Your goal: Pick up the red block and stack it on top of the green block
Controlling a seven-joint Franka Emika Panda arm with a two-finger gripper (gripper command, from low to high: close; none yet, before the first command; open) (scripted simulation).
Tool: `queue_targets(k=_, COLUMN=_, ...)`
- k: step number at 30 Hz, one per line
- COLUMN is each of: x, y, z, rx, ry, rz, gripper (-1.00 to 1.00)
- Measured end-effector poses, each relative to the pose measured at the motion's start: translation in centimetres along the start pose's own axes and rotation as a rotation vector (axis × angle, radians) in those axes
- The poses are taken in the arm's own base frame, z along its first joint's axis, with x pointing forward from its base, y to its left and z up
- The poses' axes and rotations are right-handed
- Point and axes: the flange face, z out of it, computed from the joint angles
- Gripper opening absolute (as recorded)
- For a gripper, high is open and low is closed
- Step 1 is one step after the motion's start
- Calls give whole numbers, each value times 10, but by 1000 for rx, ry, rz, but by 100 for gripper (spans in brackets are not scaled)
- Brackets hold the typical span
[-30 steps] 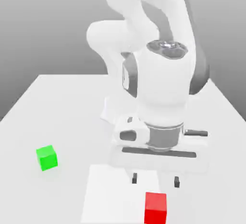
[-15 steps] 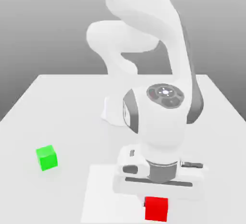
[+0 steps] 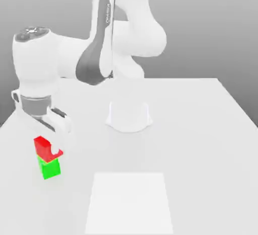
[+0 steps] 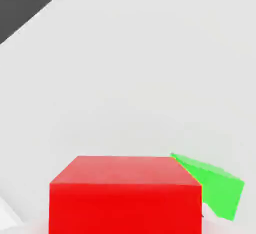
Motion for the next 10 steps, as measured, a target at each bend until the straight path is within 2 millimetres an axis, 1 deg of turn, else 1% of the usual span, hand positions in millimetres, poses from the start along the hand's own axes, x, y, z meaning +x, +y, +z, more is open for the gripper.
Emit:
queue_targets(k=2, x=6, y=10, z=13, rx=5, ry=-8, rz=27, gripper=-100)
queue_targets(k=6, x=8, y=13, z=49, rx=6, ry=-10, rz=37, gripper=-100)
queue_targets(k=7, x=7, y=13, z=59, rx=6, ry=-10, rz=36, gripper=100)
queue_targets(k=10, x=7, y=13, z=59, rx=6, ry=-10, rz=36, gripper=100)
